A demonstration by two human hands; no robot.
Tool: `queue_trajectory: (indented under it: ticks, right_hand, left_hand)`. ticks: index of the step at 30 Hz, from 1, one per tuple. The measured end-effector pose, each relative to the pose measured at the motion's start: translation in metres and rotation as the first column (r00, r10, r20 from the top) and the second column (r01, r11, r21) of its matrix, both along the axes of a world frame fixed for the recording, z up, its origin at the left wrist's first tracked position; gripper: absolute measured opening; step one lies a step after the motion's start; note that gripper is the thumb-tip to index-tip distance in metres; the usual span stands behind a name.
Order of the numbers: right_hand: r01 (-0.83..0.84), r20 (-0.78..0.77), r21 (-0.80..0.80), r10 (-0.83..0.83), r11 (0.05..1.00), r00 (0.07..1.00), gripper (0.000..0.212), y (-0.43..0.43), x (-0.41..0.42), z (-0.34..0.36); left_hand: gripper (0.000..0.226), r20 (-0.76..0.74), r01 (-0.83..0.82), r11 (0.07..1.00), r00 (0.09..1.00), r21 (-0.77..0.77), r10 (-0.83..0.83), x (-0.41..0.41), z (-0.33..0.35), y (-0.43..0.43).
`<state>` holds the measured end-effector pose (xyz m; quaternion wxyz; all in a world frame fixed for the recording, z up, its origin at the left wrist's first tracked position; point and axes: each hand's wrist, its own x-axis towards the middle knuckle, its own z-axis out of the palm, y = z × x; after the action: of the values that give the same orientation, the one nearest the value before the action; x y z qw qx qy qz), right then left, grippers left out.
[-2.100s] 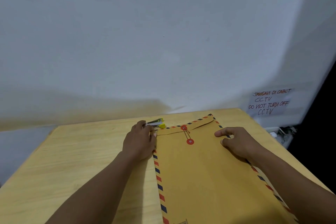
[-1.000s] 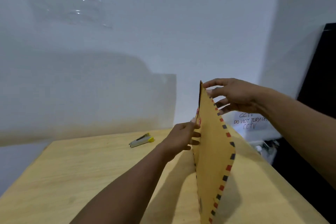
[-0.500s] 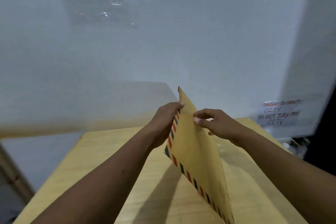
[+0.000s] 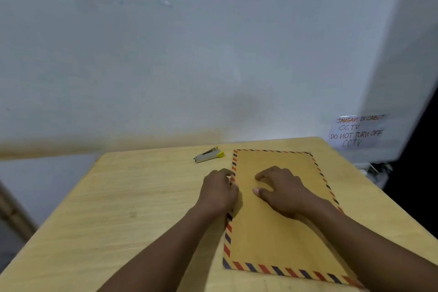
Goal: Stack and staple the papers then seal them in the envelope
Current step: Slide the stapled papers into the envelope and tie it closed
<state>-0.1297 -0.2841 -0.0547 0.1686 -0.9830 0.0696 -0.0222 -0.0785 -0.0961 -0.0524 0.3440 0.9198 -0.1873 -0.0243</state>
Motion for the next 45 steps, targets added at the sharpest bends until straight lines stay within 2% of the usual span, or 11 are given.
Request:
queue_trajectory:
  ticks: [3,5,9,14,17,23,32,39,45]
  right_hand:
    - [-0.017,0.045,-0.060,0.020,0.998,0.999,0.052,-0.002,0.004,-0.014]
    - [-0.031,0.068,-0.064,0.035,0.997,0.997,0.051,-0.004,0.008,-0.018]
    - [-0.068,0.064,-0.061,0.072,0.996,0.995,0.051,-0.007,0.017,-0.020]
    - [-0.100,0.053,-0.097,0.105,0.990,0.993,0.052,-0.007,0.028,-0.025]
    - [-0.116,0.051,-0.101,0.122,0.988,0.991,0.053,-0.004,0.032,-0.026]
    - [-0.168,0.060,-0.093,0.174,0.981,0.983,0.052,0.019,0.041,-0.026]
    - [-0.190,0.102,-0.129,0.203,0.973,0.974,0.053,0.043,0.063,-0.027]
    - [-0.181,0.119,-0.127,0.196,0.975,0.973,0.052,0.044,0.065,-0.030]
    - [-0.177,0.069,-0.101,0.184,0.979,0.980,0.052,0.045,0.066,-0.024]
  left_hand:
    - [0.038,0.268,-0.022,0.955,0.962,0.297,-0.061,0.008,-0.009,-0.001]
    - [0.040,0.329,-0.060,0.945,0.943,0.323,-0.053,0.019,-0.012,0.002]
    - [0.046,0.334,-0.106,0.953,0.943,0.283,0.006,0.054,-0.016,0.018]
    - [0.039,0.150,-0.030,0.937,0.988,0.348,-0.024,0.087,-0.009,0.034]
    - [0.036,0.245,-0.089,0.909,0.969,0.407,-0.015,0.086,-0.005,0.043]
    - [0.030,0.314,-0.171,0.949,0.946,0.265,0.083,0.046,-0.020,0.075]
    - [0.027,0.395,-0.246,0.956,0.904,0.162,0.165,0.006,-0.032,0.082]
    - [0.029,0.426,-0.239,0.956,0.893,0.170,0.148,0.007,-0.033,0.082]
    - [0.031,0.411,-0.230,0.958,0.900,0.170,0.143,0.008,-0.031,0.083]
